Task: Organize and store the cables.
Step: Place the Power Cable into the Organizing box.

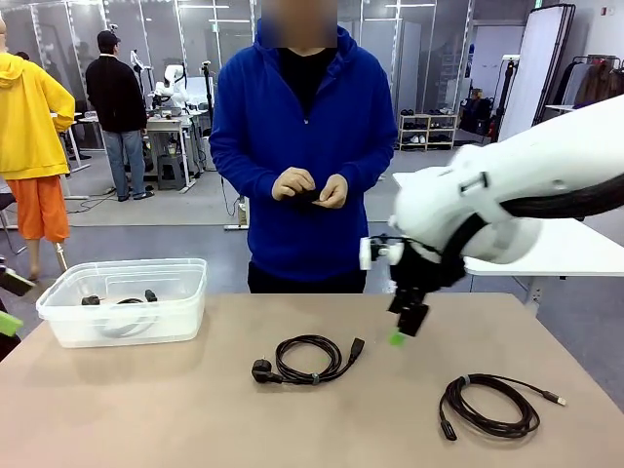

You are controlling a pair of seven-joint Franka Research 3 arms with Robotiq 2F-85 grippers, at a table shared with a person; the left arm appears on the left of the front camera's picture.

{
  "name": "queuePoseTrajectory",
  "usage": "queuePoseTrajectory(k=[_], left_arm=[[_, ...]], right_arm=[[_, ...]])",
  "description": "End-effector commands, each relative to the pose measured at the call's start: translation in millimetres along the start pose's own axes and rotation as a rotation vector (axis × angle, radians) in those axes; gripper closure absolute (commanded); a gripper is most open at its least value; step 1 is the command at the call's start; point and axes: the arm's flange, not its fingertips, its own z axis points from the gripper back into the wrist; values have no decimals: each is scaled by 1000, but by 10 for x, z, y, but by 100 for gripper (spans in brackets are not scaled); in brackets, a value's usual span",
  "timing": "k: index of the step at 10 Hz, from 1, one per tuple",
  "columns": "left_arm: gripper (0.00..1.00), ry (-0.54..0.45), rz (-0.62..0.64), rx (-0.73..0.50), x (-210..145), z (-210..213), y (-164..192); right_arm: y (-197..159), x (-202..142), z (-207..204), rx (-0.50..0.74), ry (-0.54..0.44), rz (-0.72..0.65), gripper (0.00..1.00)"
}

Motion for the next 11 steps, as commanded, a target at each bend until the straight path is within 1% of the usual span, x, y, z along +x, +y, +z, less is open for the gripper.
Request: queuePoseTrajectory(k=[1, 2, 3, 5, 6, 8, 9, 11], left_arm=[[0, 62, -28, -25, 244, -322, -123], [0, 112, -68, -50, 450, -467, -188], [0, 125, -91, -71, 626, -608, -264], [0, 177, -77, -95, 921, -961, -438], [0, 219, -102, -107, 1090, -1103, -513], [0, 259, -148, -121, 1416, -1371, -634], [0, 266, -174, -133, 1532, -1509, -691], [0, 323, -188, -120, 1755, -1774, -730]], right_arm=[[208, -431, 186, -30, -69, -14, 0], [255, -726, 331, -41, -121, -50, 0], [289, -983, 414, -71, -154, -83, 0], [342, -1478, 556, -93, -241, -123, 0], [410, -1703, 691, -88, -299, -139, 0], [525, -2050, 834, -128, -333, -198, 0], [601, -2213, 895, -156, -361, -211, 0], [748, -2539, 1004, -199, -423, -234, 0]])
